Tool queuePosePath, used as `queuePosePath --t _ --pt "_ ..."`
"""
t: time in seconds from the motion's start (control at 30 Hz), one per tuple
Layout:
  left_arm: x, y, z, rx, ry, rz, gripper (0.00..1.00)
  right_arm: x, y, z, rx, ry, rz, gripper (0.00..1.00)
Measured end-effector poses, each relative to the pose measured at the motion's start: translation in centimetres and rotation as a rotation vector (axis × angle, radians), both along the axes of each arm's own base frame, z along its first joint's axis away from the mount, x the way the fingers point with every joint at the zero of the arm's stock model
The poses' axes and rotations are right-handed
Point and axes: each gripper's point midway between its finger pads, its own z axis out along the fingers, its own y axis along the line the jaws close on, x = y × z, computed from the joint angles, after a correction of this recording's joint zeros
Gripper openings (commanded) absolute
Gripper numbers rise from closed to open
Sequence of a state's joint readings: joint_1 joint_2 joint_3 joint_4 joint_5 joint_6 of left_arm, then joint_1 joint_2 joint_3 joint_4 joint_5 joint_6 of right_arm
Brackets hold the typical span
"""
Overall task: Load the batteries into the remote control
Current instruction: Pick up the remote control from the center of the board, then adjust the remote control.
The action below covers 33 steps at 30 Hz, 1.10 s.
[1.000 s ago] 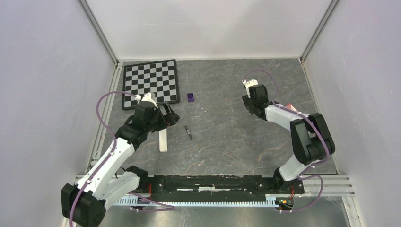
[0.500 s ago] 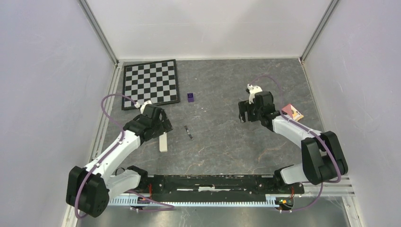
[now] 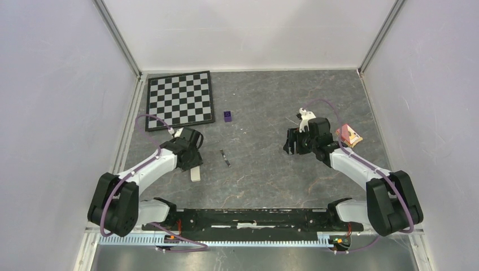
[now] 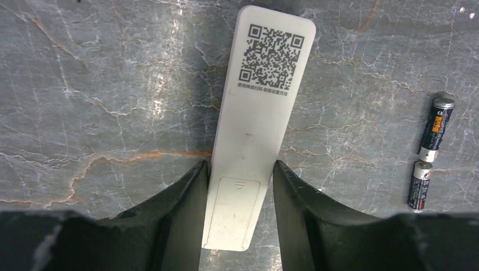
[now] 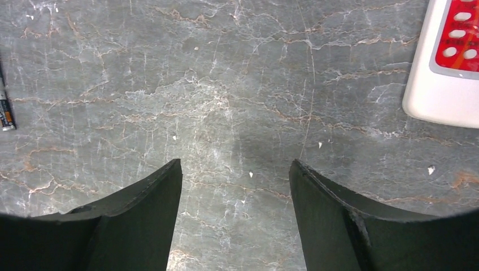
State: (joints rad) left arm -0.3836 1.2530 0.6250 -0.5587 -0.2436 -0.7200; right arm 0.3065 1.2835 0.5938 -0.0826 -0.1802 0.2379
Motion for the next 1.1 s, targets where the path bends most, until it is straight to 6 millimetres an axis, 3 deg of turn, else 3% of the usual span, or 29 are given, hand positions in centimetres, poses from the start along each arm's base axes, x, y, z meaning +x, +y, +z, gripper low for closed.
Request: queuePosePath --t 0.13,0.3,0.4,0.6,0.8,1.1 --pt "0.1 -0.2 -0.2 -0.004 0.005 -0.004 0.48 -0.2 0.3 0.2 0.021 0.004 0.009 0.73" --pt "0.2 -0.3 -0.5 0.010 0.023 -0.020 0.17 -0.7 1.2 0.3 0.048 0.013 0.046 0.76" --pt "0.2 -0.4 -0.4 0.018 0.019 -0.029 0.07 -1.2 2.4 0.5 0.063 0.012 0.091 0.79" --pt "0.6 -1.1 0.9 -0.011 -0.036 -0.043 0.05 -3.5 7.3 1.7 0.110 -0.019 0.236 0.83" --pt "1.3 -3.0 5.0 -0.153 -0.176 -0.058 0.05 -5.6 13.6 7.4 0.322 -0.171 0.352 0.85" --pt "1.7 -9.1 8.5 -0.473 -0.230 -0.120 0.05 -8.9 18.6 11.1 0.513 -0.207 0.363 0.89"
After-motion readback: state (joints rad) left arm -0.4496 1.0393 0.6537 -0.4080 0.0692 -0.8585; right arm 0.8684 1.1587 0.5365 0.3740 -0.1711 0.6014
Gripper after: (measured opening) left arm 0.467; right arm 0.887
